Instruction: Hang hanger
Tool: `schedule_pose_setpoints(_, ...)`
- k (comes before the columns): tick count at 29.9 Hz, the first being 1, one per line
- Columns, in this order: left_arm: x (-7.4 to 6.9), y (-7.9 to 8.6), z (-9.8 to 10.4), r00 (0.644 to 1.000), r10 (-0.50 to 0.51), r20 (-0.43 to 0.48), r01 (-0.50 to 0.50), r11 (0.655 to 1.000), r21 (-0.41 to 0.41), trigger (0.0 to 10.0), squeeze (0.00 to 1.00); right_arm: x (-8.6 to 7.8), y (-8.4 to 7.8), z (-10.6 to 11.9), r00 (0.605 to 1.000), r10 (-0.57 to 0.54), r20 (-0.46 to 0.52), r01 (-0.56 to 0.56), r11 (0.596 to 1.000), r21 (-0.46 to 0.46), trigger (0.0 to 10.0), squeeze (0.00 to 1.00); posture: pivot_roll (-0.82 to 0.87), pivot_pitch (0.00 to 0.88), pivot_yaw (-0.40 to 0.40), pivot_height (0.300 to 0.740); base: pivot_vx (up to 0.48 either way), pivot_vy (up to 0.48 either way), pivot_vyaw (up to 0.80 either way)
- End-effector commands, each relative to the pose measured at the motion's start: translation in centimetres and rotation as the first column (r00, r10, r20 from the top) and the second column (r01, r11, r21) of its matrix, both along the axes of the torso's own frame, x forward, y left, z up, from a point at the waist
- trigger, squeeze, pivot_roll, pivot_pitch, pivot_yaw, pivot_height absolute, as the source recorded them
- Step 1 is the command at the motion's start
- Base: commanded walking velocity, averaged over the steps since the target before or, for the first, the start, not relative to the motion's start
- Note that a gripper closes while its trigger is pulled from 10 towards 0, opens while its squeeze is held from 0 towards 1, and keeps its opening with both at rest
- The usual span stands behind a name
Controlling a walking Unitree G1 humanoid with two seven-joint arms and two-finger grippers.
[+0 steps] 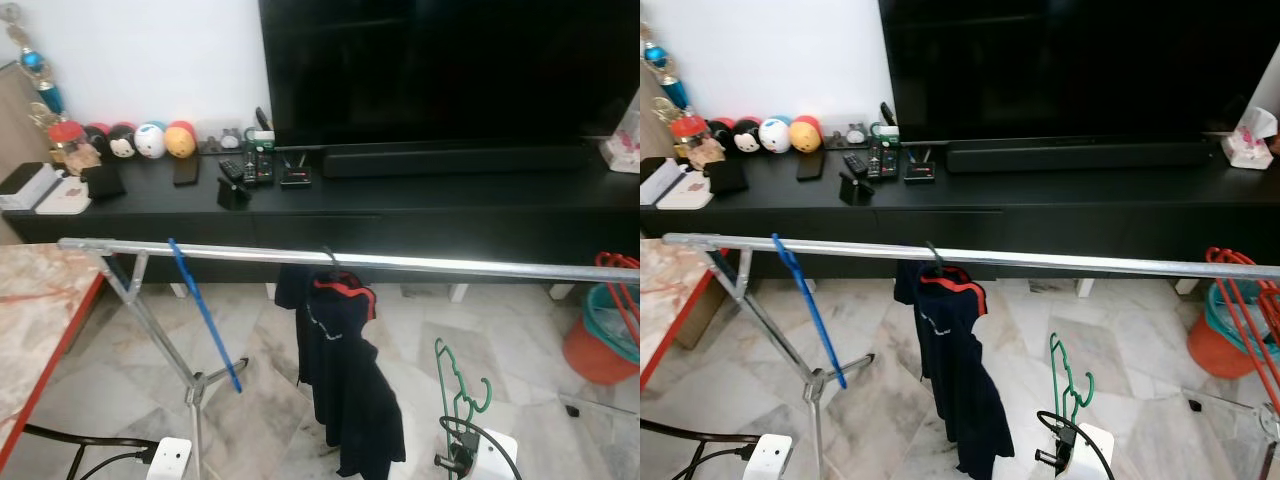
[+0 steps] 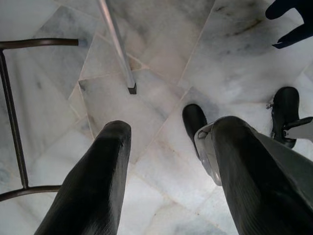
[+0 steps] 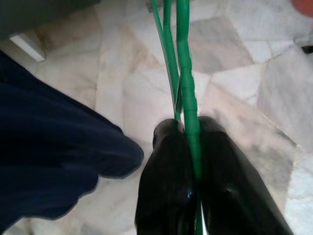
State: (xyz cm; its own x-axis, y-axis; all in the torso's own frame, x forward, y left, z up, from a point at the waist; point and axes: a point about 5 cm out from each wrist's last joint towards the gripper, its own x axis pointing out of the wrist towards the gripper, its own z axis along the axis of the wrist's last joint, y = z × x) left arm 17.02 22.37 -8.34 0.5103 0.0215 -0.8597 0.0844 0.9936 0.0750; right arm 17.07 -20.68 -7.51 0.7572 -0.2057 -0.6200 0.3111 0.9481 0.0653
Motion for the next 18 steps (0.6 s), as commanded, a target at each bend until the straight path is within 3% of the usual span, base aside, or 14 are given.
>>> schedule_pose_setpoints(1,-0.3,0.4,0.0,1.0,-0.003,-0.009,0.003,1.0,0.015,10.0,0.0,4.7,-1.3,3.2,0.984,0.039,0.175,-0.029,0.998,-0.061,10.0,0.0,-0.03,0.0,0.053,0.74,0.0,0.0,0.0)
schedule_pose_setpoints(11,-0.2,0.4,0.0,1.0,-0.009,-0.011,0.009,1.0,0.011,10.0,0.0,6.8,-1.5,6.7,0.921,0.107,0.376,-0.043,0.984,-0.176,10.0,0.0,-0.04,0.0,0.052,0.74,0.0,0.0,0.0)
schedule_pose_setpoints(18,-0.2,0.4,0.0,1.0,-0.012,-0.013,0.013,1.0,0.01,10.0,0.0,6.1,-1.9,8.0,0.9,0.092,0.427,-0.001,0.978,-0.21,10.0,0.0,-0.04,0.0,0.051,0.74,0.0,0.0,0.0)
